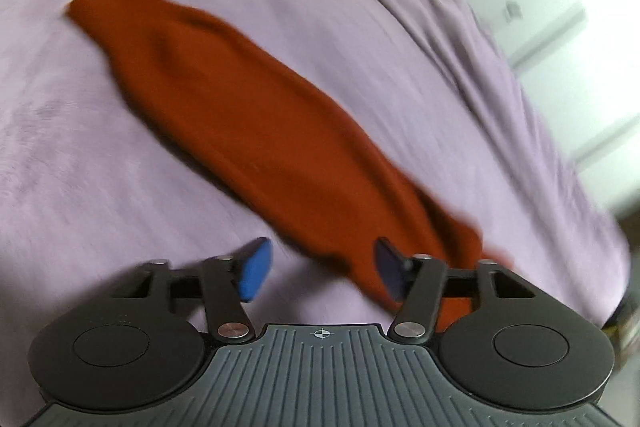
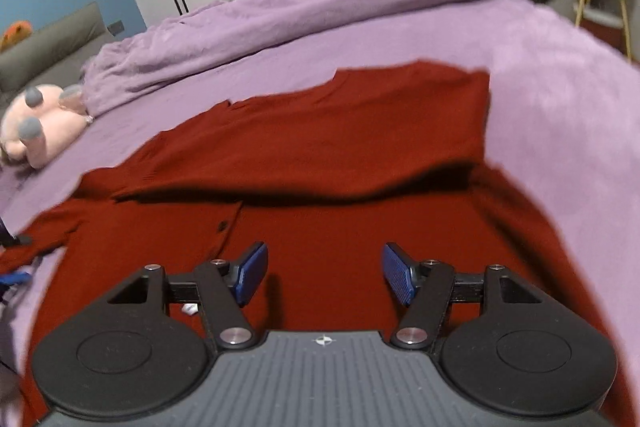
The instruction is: Fold small clothes
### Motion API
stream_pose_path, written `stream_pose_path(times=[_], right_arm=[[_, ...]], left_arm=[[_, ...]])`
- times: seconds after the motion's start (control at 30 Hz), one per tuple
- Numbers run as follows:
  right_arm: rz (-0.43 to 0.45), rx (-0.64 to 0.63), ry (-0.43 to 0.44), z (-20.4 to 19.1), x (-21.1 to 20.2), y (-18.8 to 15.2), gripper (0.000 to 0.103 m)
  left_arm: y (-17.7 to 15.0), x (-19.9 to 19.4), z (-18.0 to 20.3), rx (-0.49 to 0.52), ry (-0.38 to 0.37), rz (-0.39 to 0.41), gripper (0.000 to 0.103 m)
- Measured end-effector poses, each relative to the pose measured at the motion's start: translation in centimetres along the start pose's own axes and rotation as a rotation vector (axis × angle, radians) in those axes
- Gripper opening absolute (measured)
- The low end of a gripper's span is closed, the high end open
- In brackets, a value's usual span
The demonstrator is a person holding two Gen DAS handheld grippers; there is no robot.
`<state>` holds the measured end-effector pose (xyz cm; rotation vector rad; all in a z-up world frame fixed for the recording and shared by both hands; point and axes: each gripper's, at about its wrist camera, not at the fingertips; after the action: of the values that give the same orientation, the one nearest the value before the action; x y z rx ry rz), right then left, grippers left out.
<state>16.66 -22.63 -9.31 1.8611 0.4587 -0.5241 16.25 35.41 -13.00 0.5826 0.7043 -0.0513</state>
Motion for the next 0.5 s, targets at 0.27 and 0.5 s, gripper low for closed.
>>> stream_pose_path(times=[0.27,0.5], right_arm=[[-0.02,-0.006,0.011,-1.9,0.0,-0.1,0.061],[-0.03,0.0,-0.005,-1.7,0.1,-0.6,0.059]], left_arm=[[4.5,2.5,-6.9,-0.391,-0.043,0.094,0.021],[4.8,3.0,-7.7,-0.428,-0.066,0.088,0.008]])
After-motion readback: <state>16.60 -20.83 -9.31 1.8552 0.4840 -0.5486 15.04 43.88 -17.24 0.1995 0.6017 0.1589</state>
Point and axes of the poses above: each gripper's, at about its wrist camera, not at the fingertips, and x roughly the way its jaws point, z to its right, y to its top, and after that the axes turned 5 degrees about z, right-handed
